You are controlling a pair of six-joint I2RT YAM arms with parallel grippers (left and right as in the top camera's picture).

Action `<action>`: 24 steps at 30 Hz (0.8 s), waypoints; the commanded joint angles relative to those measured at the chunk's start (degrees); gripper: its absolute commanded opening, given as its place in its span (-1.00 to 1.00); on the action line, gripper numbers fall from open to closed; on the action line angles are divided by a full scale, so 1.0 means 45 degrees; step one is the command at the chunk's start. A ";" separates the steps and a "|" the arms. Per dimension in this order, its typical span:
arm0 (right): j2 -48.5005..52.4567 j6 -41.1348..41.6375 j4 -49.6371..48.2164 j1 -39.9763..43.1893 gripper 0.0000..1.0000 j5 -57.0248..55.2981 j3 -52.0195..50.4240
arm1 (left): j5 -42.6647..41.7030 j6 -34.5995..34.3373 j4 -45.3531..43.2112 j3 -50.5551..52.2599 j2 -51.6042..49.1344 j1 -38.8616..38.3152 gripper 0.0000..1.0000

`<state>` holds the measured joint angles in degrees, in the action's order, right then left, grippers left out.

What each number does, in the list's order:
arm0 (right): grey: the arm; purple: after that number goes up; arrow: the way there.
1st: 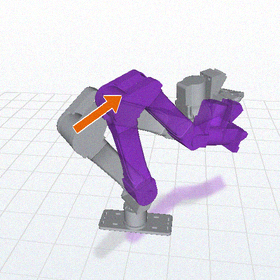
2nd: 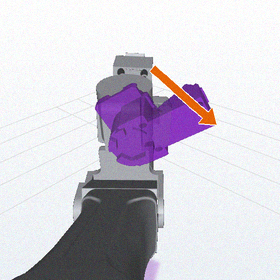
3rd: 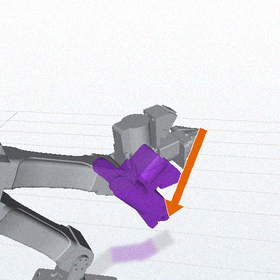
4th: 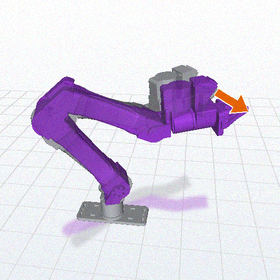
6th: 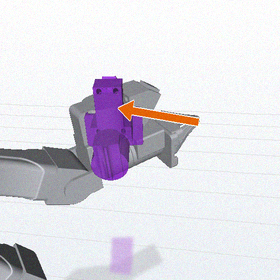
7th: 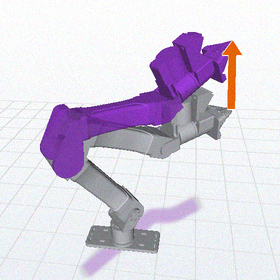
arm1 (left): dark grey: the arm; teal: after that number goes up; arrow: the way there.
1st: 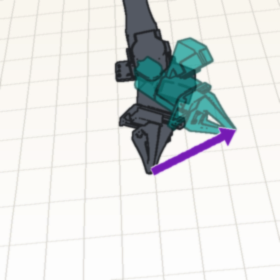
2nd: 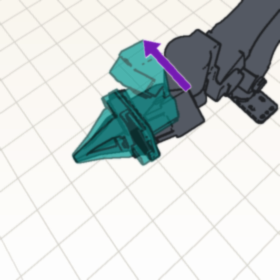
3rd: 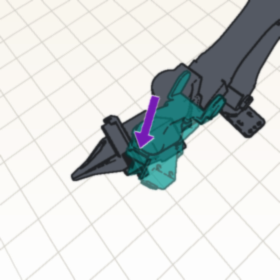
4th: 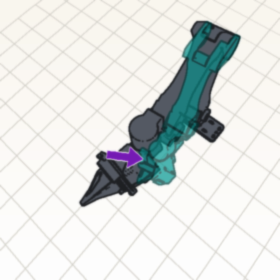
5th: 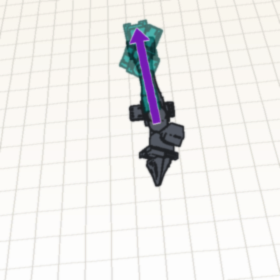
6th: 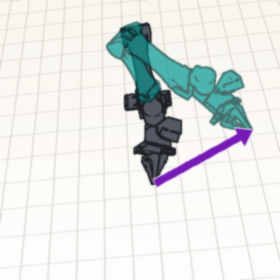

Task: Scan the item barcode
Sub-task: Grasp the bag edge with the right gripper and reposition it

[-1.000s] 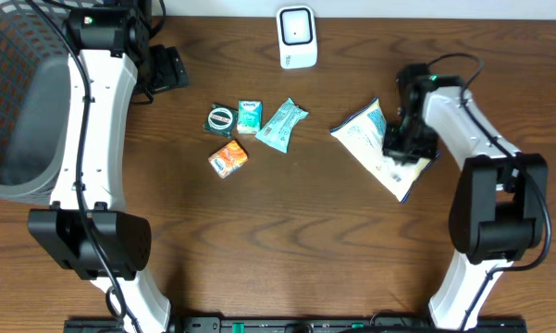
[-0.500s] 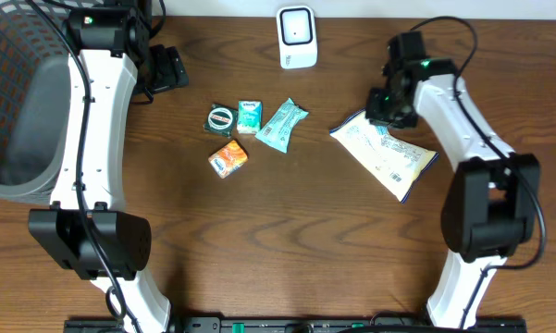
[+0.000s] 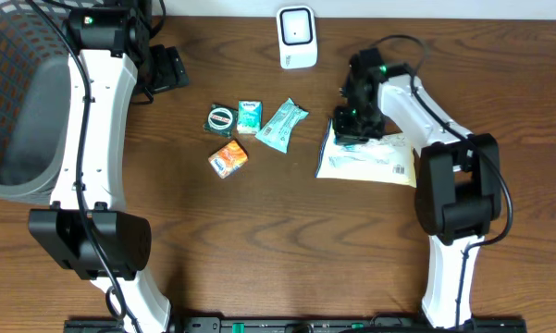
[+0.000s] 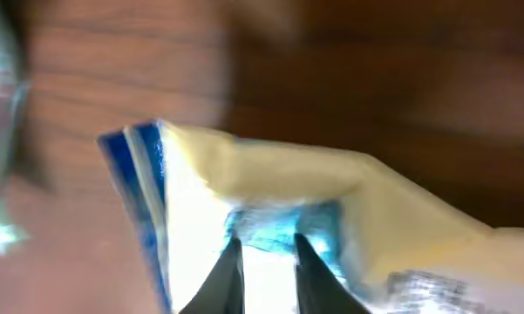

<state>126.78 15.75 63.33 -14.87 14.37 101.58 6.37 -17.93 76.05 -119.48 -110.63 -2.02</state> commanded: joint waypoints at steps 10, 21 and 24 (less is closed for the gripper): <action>-0.0117 -0.0083 0.4702 0.0068 -0.52 -0.4760 0.1933 | 0.0151 0.0107 0.0044 0.0073 -0.0131 0.0019 0.95; -0.0107 0.0913 0.0753 0.0418 -0.34 -0.5260 -0.1928 | 0.0151 0.0107 0.0044 0.0073 -0.0131 0.0019 0.95; -0.0112 0.0374 -0.0277 0.0782 -0.36 -0.5639 -0.1287 | 0.0151 0.0107 0.0044 0.0073 -0.0131 0.0019 0.95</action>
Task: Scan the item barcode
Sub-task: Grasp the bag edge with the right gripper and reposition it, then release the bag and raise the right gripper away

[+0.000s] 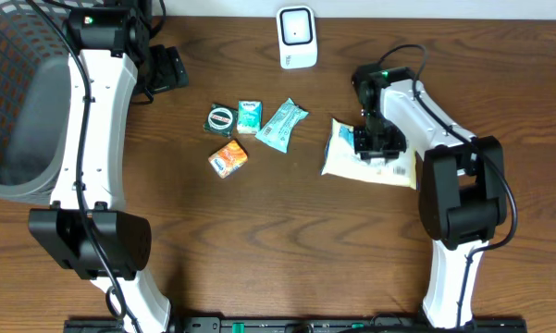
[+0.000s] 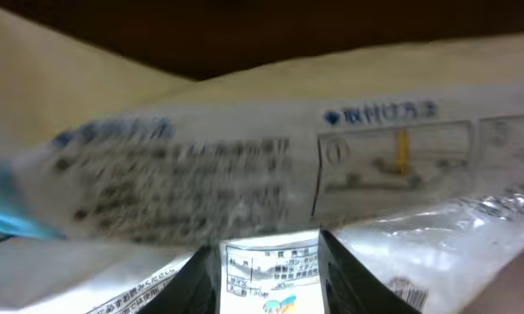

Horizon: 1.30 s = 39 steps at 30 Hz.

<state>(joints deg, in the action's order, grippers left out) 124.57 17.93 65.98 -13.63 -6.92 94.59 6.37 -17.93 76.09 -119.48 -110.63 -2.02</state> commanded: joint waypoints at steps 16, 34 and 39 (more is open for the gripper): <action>0.0447 -0.1865 0.0699 0.0189 -0.07 0.1627 0.5047 | 0.0151 0.0112 0.0034 0.0073 -0.0131 0.0019 0.96; 0.0413 -0.0962 -0.1098 -0.0821 0.05 0.5513 0.0767 | 0.0151 0.0107 0.0034 0.0073 -0.0131 0.0019 0.96; 0.0408 0.0296 -0.1282 -0.0937 0.36 0.4410 0.3011 | 0.0151 0.0107 0.0034 0.0073 -0.0131 0.0019 0.95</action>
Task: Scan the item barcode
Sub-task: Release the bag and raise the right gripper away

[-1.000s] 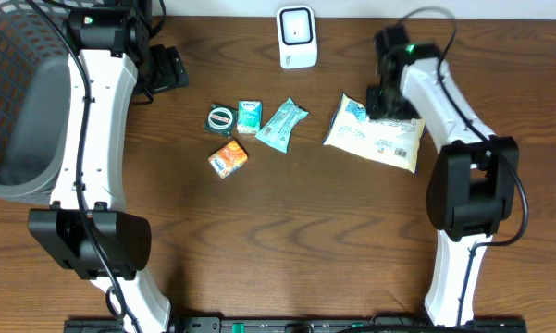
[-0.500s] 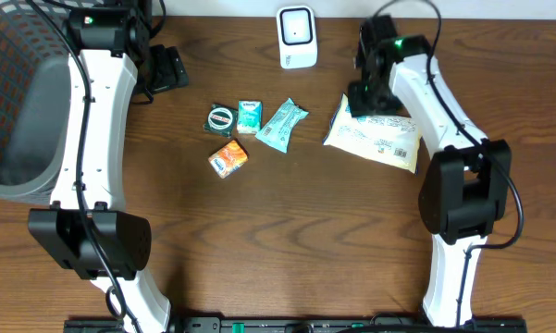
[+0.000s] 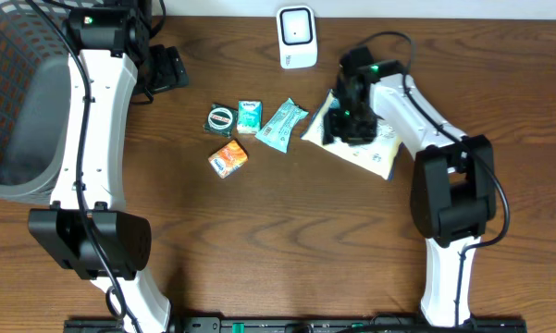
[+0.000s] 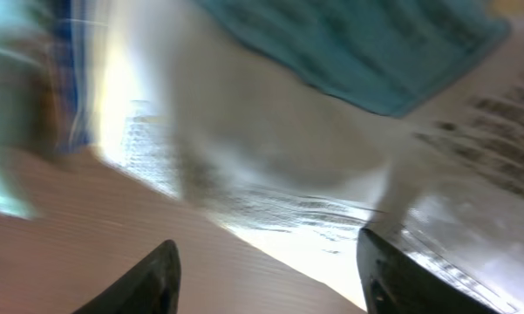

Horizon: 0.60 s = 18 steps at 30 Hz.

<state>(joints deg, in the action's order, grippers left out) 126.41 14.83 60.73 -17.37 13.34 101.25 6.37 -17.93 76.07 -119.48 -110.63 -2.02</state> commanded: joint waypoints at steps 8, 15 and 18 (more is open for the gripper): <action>0.0005 -0.2064 0.0131 0.0879 0.99 -0.4600 0.3963 | 0.0151 0.0112 0.0039 0.0073 -0.0131 0.0019 0.95; 0.0738 -0.5848 0.0471 0.2924 0.99 0.0291 0.3390 | 0.0151 0.0112 0.0039 0.0073 -0.0131 0.0019 0.96; 0.1224 -0.7116 0.0738 0.3395 0.99 0.2783 0.3118 | 0.0151 0.0107 0.0039 0.0073 -0.0131 0.0019 0.95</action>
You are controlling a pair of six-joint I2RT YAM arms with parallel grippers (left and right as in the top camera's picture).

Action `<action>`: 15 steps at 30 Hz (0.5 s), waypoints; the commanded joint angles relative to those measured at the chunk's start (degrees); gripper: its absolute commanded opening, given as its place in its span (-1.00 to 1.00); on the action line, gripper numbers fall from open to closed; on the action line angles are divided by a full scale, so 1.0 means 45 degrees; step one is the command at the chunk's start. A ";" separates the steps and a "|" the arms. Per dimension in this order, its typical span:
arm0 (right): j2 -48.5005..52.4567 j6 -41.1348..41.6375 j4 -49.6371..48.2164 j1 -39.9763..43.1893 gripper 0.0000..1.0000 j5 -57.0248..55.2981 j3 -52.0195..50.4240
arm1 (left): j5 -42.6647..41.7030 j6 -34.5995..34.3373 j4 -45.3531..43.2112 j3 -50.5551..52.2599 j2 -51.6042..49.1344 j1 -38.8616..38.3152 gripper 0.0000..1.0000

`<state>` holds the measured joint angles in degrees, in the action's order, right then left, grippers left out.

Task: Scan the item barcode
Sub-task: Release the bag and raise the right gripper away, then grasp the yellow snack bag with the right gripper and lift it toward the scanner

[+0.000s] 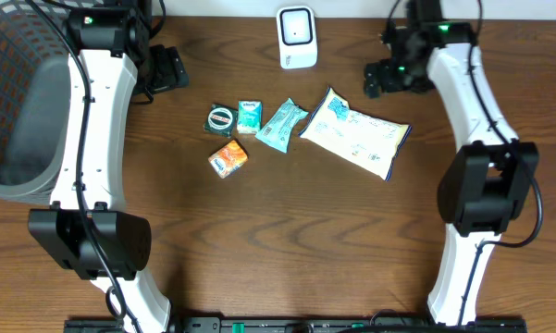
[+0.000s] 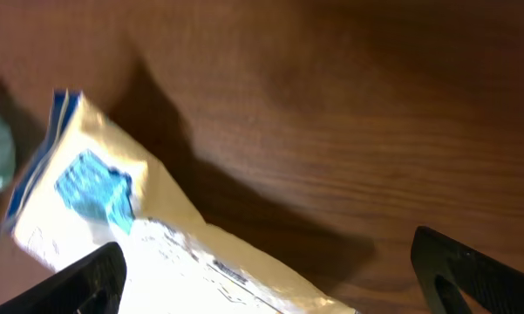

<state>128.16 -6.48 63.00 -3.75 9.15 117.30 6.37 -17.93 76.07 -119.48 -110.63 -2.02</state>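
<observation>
The item, a cream pouch with a blue patch and printed text, lies flat and slanted on the brown table, right of centre. In the right wrist view the pouch fills the lower left. My right gripper hovers beyond the pouch's far edge, apart from it. It is open, its black fingertips spread wide with nothing between them. The white scanner stands at the back centre. My left gripper rests at the back left; its jaws cannot be made out.
Left of the pouch lie a teal packet, a small green box, a round green tin and an orange packet. A grey mesh basket fills the far left.
My right gripper was low over the pouch's left end with wide jaws. It now stands further back and to the right, off the pouch. The pouch lies fully uncovered in about the same place.
First my right gripper's jaws were narrow at the left end of the pouch, which lay level further right. Then it was over the pouch's printed middle. Later the pouch lay slanted and closer to the teal packet, jaws wide. Now the gripper is clear of it.
</observation>
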 commanded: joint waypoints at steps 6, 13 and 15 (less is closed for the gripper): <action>0.2399 -0.2880 0.0937 0.0568 0.98 0.4833 -0.0583 | 0.0151 0.0107 0.0039 0.0073 -0.0131 0.0019 0.96; 0.3803 -0.4104 0.3002 0.0321 0.98 0.5829 -0.0583 | 0.0151 0.0107 0.0039 0.0073 -0.0131 0.0019 0.95; 0.3925 -0.4109 0.3449 0.0228 0.90 0.5824 -0.0583 | 0.0151 0.0107 0.0039 0.0073 -0.0131 0.0019 0.96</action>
<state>140.51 -22.35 77.12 -1.06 35.53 115.96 6.37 -17.93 76.07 -119.48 -110.63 -2.02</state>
